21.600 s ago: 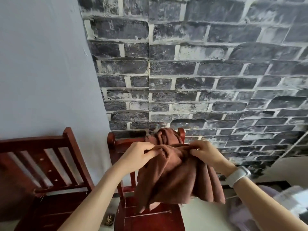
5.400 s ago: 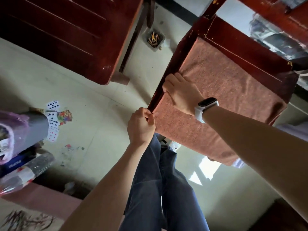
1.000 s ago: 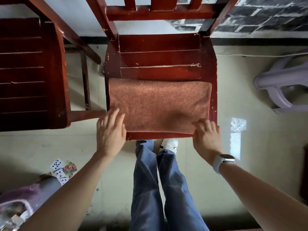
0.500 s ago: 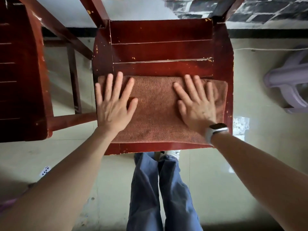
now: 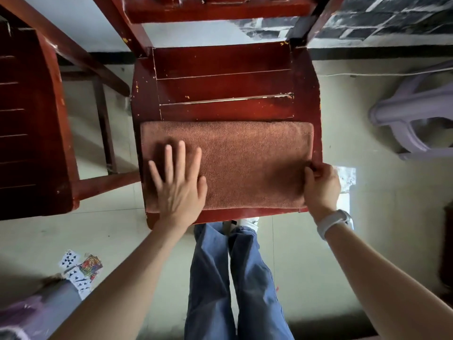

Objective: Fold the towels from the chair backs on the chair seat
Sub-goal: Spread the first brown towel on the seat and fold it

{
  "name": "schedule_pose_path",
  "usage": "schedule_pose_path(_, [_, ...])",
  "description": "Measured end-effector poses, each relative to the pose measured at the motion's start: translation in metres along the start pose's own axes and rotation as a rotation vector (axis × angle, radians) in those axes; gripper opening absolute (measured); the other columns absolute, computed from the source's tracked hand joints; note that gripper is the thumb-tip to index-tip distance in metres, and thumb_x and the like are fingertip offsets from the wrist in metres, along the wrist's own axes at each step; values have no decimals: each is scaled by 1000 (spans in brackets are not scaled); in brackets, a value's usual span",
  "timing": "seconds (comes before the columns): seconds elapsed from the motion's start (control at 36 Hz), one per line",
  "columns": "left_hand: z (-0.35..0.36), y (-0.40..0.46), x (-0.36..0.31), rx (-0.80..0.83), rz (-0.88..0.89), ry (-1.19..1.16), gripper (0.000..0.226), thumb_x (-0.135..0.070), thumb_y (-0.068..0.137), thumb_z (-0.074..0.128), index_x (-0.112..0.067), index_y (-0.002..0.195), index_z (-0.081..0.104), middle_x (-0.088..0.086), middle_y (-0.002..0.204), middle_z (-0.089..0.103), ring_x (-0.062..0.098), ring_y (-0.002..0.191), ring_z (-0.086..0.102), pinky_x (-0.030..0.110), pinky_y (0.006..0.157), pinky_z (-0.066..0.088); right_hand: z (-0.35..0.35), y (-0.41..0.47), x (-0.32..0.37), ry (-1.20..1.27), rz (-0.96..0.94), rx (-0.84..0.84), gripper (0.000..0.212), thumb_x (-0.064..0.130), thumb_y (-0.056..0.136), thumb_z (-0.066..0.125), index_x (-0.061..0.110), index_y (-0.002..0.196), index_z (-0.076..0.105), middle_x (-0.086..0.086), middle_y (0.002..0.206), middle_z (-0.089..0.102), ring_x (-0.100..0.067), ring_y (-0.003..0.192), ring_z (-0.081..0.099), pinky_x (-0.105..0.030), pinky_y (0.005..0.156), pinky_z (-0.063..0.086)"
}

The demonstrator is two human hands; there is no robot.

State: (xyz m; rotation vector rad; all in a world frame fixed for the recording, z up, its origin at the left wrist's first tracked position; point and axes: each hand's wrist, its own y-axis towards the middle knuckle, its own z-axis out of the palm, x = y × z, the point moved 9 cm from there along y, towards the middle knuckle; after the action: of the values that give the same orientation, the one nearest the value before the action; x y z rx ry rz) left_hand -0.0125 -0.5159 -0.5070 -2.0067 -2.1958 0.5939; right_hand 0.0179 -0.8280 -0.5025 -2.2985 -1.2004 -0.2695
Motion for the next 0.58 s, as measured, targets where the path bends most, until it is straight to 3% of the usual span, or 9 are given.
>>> schedule_pose_path(0.08, [14, -3, -1, 61, -13, 23, 58, -41, 89, 27, -26, 144, 24, 11, 154, 18, 34, 142, 13, 65, 108, 9, 6, 4, -10, -24, 148, 30, 24, 21, 87, 56, 0, 98, 61, -21, 104, 62, -37, 100, 55, -35, 79, 40])
schedule_pose_path(0.22, [17, -2, 1, 73, -16, 39, 58, -43, 88, 28, -26, 144, 24, 11, 153, 21, 35, 141, 15, 65, 106, 11, 11, 12, 3, -113, 109, 161, 19, 12, 84, 52, 3, 71, 62, -27, 85, 65, -42, 83, 58, -35, 67, 40])
schedule_pose_path(0.39, [15, -1, 3, 98, -26, 32, 58, -44, 88, 26, -27, 143, 27, 10, 153, 22, 34, 141, 17, 64, 106, 13, 11, 7, 16, -171, 94, 204, 25, 14, 79, 48, 3, 57, 53, -28, 76, 60, -42, 82, 55, -43, 74, 43])
schedule_pose_path(0.44, [14, -1, 3, 108, -23, 29, 58, -45, 88, 26, -27, 143, 28, 9, 153, 22, 33, 141, 17, 64, 106, 13, 8, 2, 19, -178, 75, 172, 23, 15, 82, 49, 2, 64, 53, -28, 80, 61, -40, 80, 55, -39, 69, 40])
schedule_pose_path(0.5, [13, -1, 3, 122, -13, 9, 59, -45, 87, 28, -27, 143, 28, 8, 153, 22, 33, 141, 16, 63, 106, 14, 7, -2, 15, -132, 133, 175, 24, 19, 85, 49, -4, 85, 58, -23, 86, 61, -36, 78, 54, -34, 66, 36])
schedule_pose_path(0.58, [9, 0, 5, 118, 2, -60, 58, -41, 85, 39, -27, 141, 34, 8, 153, 23, 32, 142, 16, 63, 107, 14, 3, -5, 15, 27, 203, 200, 28, 18, 85, 56, -5, 100, 59, -19, 89, 62, -33, 82, 57, -29, 68, 37])
